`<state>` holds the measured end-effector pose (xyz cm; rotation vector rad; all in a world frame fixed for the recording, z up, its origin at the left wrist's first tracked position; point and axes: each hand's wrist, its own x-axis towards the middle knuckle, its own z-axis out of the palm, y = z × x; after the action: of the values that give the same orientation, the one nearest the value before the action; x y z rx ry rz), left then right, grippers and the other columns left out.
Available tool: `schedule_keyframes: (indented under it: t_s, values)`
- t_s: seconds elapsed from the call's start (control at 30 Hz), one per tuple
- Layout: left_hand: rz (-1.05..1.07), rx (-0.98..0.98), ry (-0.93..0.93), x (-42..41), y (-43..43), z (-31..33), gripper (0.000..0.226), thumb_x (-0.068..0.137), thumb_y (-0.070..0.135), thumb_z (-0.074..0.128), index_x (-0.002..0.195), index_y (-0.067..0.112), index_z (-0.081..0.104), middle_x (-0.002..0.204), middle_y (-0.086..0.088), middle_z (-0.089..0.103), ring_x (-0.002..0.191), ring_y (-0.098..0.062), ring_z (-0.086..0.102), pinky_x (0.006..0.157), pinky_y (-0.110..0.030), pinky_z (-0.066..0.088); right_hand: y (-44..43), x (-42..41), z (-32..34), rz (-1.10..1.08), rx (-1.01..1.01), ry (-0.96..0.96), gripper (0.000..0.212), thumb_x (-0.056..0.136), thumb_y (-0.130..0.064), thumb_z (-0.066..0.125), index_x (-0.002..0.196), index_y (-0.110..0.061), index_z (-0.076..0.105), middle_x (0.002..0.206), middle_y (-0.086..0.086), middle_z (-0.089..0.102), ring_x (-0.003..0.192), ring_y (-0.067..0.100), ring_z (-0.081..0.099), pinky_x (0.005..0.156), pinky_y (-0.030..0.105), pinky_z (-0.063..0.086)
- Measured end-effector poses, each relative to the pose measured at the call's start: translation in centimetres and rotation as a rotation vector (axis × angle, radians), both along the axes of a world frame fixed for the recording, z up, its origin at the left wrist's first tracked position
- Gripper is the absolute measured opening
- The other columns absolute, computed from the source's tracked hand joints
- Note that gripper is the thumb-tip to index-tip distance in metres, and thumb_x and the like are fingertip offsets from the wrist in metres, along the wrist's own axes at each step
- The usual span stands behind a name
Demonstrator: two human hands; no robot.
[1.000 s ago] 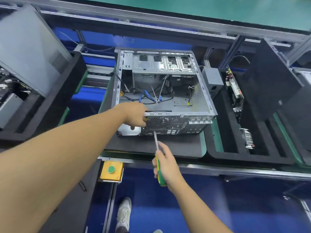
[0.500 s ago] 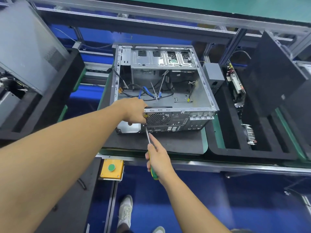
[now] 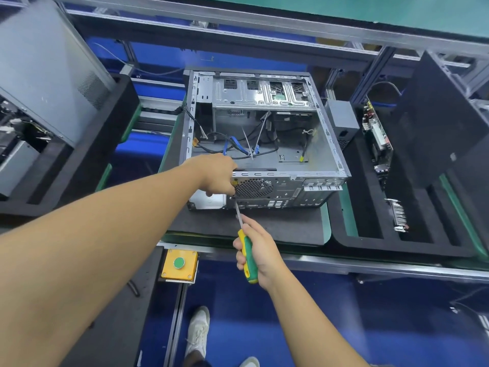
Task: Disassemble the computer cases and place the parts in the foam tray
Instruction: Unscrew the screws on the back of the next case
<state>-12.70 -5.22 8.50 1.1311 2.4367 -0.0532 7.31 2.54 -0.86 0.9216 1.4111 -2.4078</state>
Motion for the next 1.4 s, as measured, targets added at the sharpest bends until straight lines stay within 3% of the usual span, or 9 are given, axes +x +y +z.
schedule_keyframes:
  t_s: [0.17, 0.33, 0.47, 0.57, 0.67, 0.83, 1.0, 1.17, 1.4]
  values:
    - [-0.004, -0.002, -0.013, 0.0, 0.0, -0.2, 0.018, 0.081, 0.035, 0.061, 0.086, 0.019, 0.052, 0.047, 0.006, 0.065, 0.061, -0.008, 0.061, 0.057, -0.029, 0.044, 0.0, -0.2, 0.1, 0.006, 0.032, -0.05, 0.026, 0.103, -0.034, 0.048, 0.121, -0.035, 0.067, 0.068, 0.004, 0.053, 0.046, 0.018, 0.039, 0.046, 0.027, 0.038]
    - [0.009, 0.0, -0.007, -0.1, -0.1, -0.2, 0.019, 0.081, 0.036, 0.061, 0.088, 0.019, 0.055, 0.047, 0.005, 0.065, 0.059, -0.008, 0.061, 0.056, -0.029, 0.044, -1.4, -0.9, 0.6, -0.085, -0.376, -0.073, 0.041, 0.104, -0.035, 0.042, 0.127, -0.003, 0.055, 0.064, 0.002, 0.046, 0.044, 0.013, 0.037, 0.041, 0.026, 0.035]
    - [0.014, -0.001, -0.011, -0.1, 0.1, -0.1, 0.02, 0.083, 0.035, 0.061, 0.088, 0.017, 0.055, 0.05, 0.002, 0.066, 0.059, -0.009, 0.062, 0.061, -0.032, 0.052, -0.9, -1.0, 0.3, -0.015, -0.449, -0.044, 0.052, 0.091, -0.032, 0.037, 0.117, 0.007, 0.059, 0.067, 0.006, 0.046, 0.048, 0.016, 0.038, 0.045, 0.028, 0.036]
    - [0.005, -0.004, -0.009, -0.1, 0.1, -0.1, 0.022, 0.083, 0.036, 0.061, 0.091, 0.016, 0.058, 0.058, 0.0, 0.07, 0.055, -0.008, 0.062, 0.065, -0.034, 0.056, -0.5, -0.6, 0.3, 0.007, -0.471, 0.006, 0.038, 0.087, -0.025, 0.044, 0.108, 0.004, 0.057, 0.071, 0.009, 0.05, 0.052, 0.017, 0.042, 0.049, 0.03, 0.04]
    - [0.0, -0.001, -0.005, -0.2, 0.1, -0.1, 0.021, 0.082, 0.037, 0.061, 0.09, 0.018, 0.059, 0.061, -0.001, 0.071, 0.051, -0.006, 0.061, 0.064, -0.034, 0.057, -0.4, -0.2, -0.1, -0.007, -0.382, 0.054, 0.021, 0.1, -0.02, 0.045, 0.103, -0.001, 0.055, 0.073, 0.008, 0.054, 0.055, 0.018, 0.046, 0.055, 0.03, 0.043]
    - [0.005, 0.005, 0.017, -0.3, 0.0, -0.3, 0.018, 0.081, 0.036, 0.061, 0.087, 0.019, 0.057, 0.057, 0.001, 0.07, 0.048, -0.002, 0.057, 0.062, -0.032, 0.055, -1.4, -0.4, -0.6, -0.017, 0.118, -0.025, 0.014, 0.1, -0.019, 0.06, 0.1, -0.006, 0.054, 0.076, 0.007, 0.059, 0.06, 0.018, 0.061, 0.061, 0.032, 0.056]
    - [-0.009, 0.017, 0.012, -0.5, 0.0, -0.5, 0.017, 0.081, 0.036, 0.061, 0.088, 0.021, 0.057, 0.062, 0.0, 0.071, 0.039, 0.001, 0.056, 0.064, -0.032, 0.057, -1.2, -0.7, 0.2, 0.052, 0.049, -0.103, 0.021, 0.099, -0.026, 0.062, 0.105, -0.007, 0.052, 0.09, 0.01, 0.051, 0.055, 0.015, 0.056, 0.059, 0.034, 0.055]
    - [-0.008, 0.017, -0.005, -0.6, 0.0, -0.6, 0.018, 0.08, 0.036, 0.06, 0.088, 0.02, 0.061, 0.066, -0.001, 0.072, 0.039, 0.001, 0.057, 0.063, -0.033, 0.058, -0.2, -0.7, 0.9, 0.115, -0.189, -0.12, 0.033, 0.101, -0.022, 0.043, 0.103, 0.004, 0.063, 0.092, 0.016, 0.059, 0.063, 0.021, 0.055, 0.066, 0.037, 0.051]
    - [0.007, 0.017, -0.017, -0.7, 0.0, -0.7, 0.018, 0.08, 0.036, 0.061, 0.089, 0.021, 0.06, 0.063, 0.0, 0.071, 0.039, 0.0, 0.057, 0.067, -0.036, 0.06, -0.4, 0.4, -0.7, 0.058, 0.088, -0.067, 0.02, 0.1, -0.025, 0.061, 0.1, -0.008, 0.051, 0.096, 0.009, 0.058, 0.058, 0.02, 0.058, 0.056, 0.036, 0.056]
